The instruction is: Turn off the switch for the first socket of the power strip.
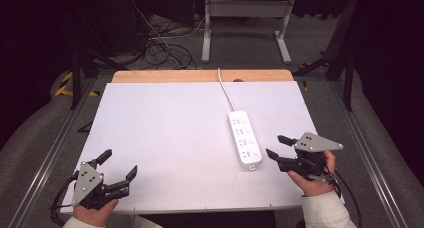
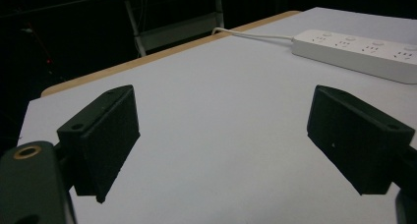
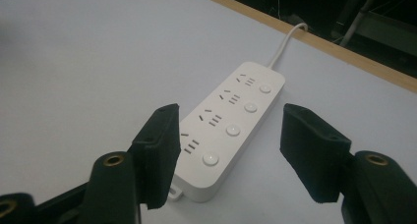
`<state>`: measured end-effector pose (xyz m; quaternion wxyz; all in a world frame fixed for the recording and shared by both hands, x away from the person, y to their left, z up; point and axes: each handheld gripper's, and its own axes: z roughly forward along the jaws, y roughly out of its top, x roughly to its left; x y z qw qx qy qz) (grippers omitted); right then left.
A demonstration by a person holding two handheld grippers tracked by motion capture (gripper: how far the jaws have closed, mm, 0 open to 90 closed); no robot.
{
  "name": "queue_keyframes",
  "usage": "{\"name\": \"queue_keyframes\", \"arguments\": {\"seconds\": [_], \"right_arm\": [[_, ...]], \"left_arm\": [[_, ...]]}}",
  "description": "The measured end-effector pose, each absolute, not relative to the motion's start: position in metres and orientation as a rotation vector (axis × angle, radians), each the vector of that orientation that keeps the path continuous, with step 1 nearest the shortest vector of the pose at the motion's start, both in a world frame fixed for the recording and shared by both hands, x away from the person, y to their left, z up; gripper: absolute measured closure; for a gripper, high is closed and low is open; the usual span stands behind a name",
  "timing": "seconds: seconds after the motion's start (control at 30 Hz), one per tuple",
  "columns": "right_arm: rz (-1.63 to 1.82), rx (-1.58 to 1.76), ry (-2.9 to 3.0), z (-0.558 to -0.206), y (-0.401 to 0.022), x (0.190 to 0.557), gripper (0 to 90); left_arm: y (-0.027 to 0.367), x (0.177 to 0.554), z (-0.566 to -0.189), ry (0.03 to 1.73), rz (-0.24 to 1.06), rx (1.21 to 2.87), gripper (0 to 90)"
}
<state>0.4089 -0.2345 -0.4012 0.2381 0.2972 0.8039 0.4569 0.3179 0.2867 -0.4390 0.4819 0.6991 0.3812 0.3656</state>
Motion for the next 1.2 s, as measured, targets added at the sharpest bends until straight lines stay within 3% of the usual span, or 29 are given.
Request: {"name": "queue_keyframes", "arguments": {"seconds": [0.53,0.8,1.03,1.2], "right_arm": [[1.246,0.801,2.237,-0.381,-0.214,0.440,40.7],[1.230,0.806,2.278,-0.376,-0.204,0.456,51.1],[1.222,0.805,2.290,-0.375,-0.198,0.464,53.3],[1.246,0.867,2.325,-0.372,-0.196,0.477,66.7]], "left_arm": [[0.287,0.318,-0.439,0.940,0.894,1.703,13.0],[0.287,0.318,-0.439,0.943,0.892,1.697,13.0],[0.287,0.318,-0.439,0.942,0.893,1.697,13.0],[0.287,0.318,-0.439,0.939,0.897,1.703,13.0]]}}
